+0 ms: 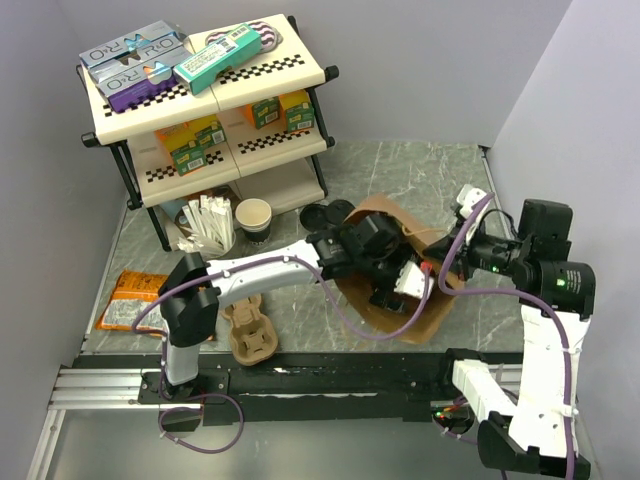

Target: Pack the takeout coffee

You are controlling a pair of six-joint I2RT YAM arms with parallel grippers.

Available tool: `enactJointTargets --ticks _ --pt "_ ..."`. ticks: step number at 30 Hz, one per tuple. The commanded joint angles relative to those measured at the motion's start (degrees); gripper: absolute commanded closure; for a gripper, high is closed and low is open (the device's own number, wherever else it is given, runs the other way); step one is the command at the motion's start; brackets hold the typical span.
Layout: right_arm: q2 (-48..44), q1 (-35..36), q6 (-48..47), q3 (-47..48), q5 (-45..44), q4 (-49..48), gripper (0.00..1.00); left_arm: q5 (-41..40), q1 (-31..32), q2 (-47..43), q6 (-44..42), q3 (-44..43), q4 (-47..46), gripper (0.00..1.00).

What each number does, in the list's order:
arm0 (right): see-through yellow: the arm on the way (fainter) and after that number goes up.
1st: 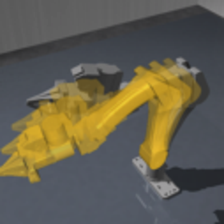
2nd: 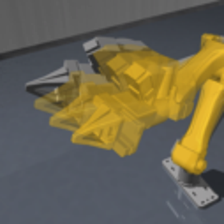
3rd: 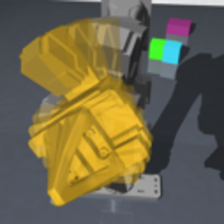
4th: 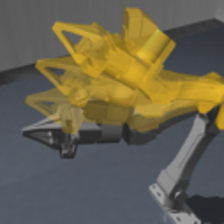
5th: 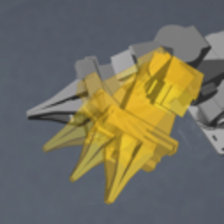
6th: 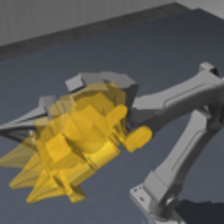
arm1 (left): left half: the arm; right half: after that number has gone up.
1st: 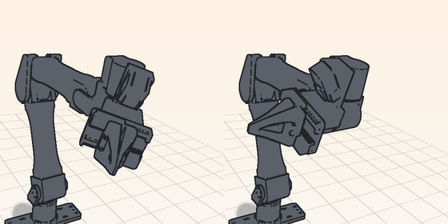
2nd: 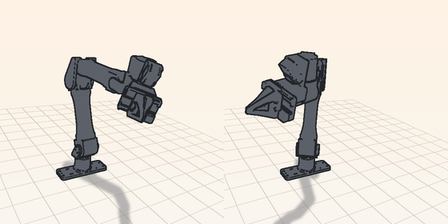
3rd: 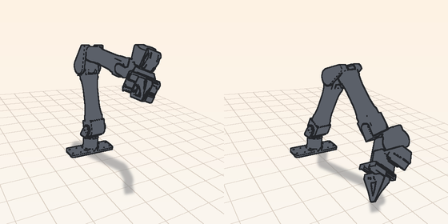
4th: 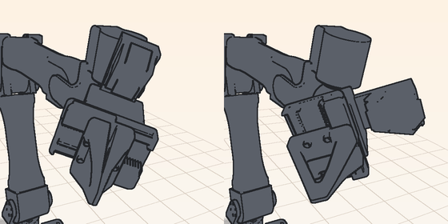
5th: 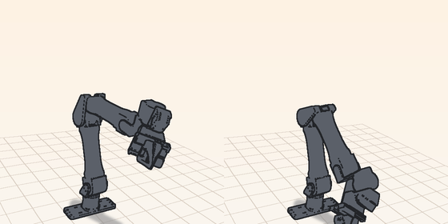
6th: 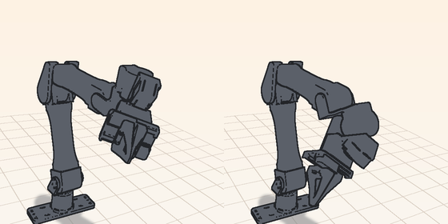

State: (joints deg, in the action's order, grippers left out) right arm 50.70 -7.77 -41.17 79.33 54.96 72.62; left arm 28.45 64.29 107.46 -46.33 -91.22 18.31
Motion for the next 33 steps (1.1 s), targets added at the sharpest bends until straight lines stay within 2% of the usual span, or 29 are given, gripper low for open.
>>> enactJointTargets --ticks 1,5,10,20,23,27,30,33 --pt "2.74 -1.98 0.74 0.30 -5.13 6.22 1.00 10.48 -0.92 -7.35 13.79 -12.75 -11.35 0.01" --pt "2.74 -3.65 0.56 -0.14 -5.30 6.48 1.00 13.30 -0.84 -6.83 16.88 -14.86 -10.05 0.01" --pt "3.00 -5.06 0.30 0.47 -6.00 7.62 1.00 14.79 -0.84 -5.77 19.60 -13.11 -10.56 0.00" --pt "3.70 -8.66 -1.02 3.02 -7.23 9.47 1.00 12.52 -0.92 -5.59 26.71 -16.09 -15.22 0.01" --pt "5.28 -9.28 -2.34 4.16 -7.23 11.22 1.00 12.77 -0.92 -7.08 27.78 -17.67 -15.85 0.01" --pt "8.71 -11.38 -3.48 7.76 -6.28 14.38 1.00 12.42 -1.01 -9.81 26.82 -18.73 -12.26 0.00" --pt "13.10 -12.35 -4.18 14.60 -6.70 17.29 1.00 10.41 -1.54 -13.23 25.59 -16.37 -10.40 0.01" --pt "16.71 -13.49 -3.39 15.68 -8.11 17.20 1.00 7.78 -2.33 -16.48 25.14 -13.04 -9.17 0.01"
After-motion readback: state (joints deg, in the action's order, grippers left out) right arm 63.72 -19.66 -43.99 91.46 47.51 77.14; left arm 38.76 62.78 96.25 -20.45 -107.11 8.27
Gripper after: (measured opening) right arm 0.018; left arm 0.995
